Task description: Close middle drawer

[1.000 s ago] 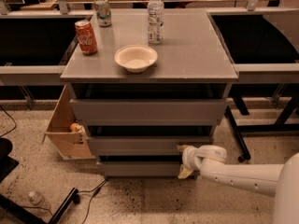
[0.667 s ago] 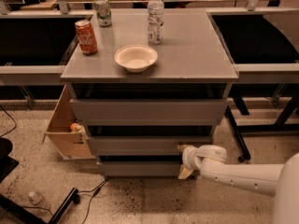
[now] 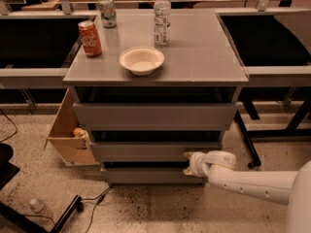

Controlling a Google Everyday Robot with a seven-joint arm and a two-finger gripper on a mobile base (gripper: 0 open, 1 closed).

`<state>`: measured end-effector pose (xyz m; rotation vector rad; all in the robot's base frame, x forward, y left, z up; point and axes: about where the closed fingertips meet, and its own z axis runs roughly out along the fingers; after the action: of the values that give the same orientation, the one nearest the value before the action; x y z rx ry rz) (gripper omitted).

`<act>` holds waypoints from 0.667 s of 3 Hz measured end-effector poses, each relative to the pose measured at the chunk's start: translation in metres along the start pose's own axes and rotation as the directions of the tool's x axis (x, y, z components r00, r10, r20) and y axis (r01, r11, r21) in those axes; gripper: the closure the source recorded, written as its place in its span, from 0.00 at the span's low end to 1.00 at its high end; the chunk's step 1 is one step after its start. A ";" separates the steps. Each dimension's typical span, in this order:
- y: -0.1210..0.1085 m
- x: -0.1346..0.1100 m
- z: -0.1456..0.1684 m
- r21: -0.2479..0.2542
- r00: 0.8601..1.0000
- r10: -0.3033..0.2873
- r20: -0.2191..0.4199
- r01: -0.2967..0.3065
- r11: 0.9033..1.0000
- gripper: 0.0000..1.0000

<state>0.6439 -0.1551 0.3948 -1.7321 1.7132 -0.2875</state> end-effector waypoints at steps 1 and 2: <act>0.003 0.008 -0.033 -0.012 0.999 -0.025 -0.032 0.024 1.000 0.73; 0.018 0.020 -0.089 -0.055 0.994 -0.073 -0.079 0.069 0.996 0.96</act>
Offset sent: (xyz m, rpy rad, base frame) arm -0.1411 -0.0874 0.1063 -0.2275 0.0936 0.0674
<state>0.5794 -0.1998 0.4448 -1.8452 1.7327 -0.3515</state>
